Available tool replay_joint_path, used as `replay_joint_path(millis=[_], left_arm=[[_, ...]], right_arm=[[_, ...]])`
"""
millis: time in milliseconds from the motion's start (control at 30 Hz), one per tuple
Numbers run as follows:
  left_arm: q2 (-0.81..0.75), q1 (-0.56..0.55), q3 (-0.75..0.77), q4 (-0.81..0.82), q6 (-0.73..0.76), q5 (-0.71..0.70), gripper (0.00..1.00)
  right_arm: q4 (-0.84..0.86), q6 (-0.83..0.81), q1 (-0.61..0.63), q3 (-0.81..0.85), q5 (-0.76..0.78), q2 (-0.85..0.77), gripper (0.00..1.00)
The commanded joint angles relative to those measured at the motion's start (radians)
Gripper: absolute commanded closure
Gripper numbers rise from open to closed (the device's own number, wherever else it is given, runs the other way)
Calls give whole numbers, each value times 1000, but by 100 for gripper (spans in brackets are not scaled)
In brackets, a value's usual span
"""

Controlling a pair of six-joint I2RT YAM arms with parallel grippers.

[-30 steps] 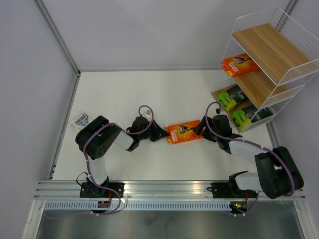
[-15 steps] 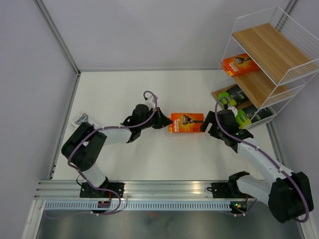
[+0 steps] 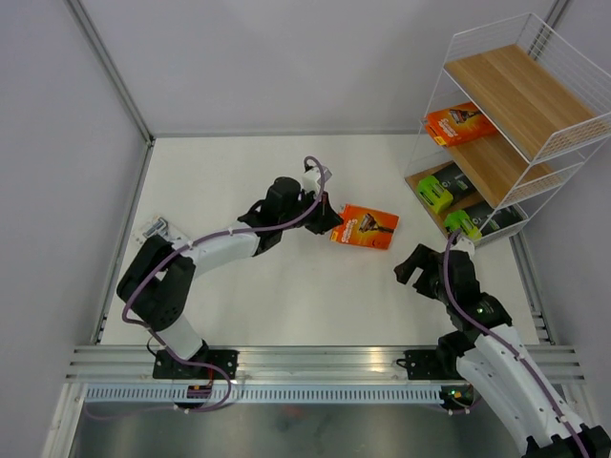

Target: Place and organize the shaving razors onto the shelf

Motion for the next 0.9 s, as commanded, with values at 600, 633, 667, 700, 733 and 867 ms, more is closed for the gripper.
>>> replay_joint_path(millis=[600, 633, 667, 700, 733, 867], left_arm=[[-77, -115, 526, -255, 364, 112, 98], [-77, -123, 555, -254, 361, 115, 98], [-77, -127, 574, -254, 359, 130, 98], [-75, -132, 589, -251, 355, 130, 98], [-72, -144, 621, -248, 355, 132, 98], [-43, -170, 701, -199, 323, 130, 98]], right_arm=[[106, 2, -2, -128, -262, -177, 2], [109, 3, -2, -130, -266, -183, 2], [109, 3, -2, -132, -268, -190, 2], [108, 3, -2, -135, -271, -203, 2], [106, 3, -2, -135, -272, -210, 2], [76, 0, -1, -124, -260, -240, 2]])
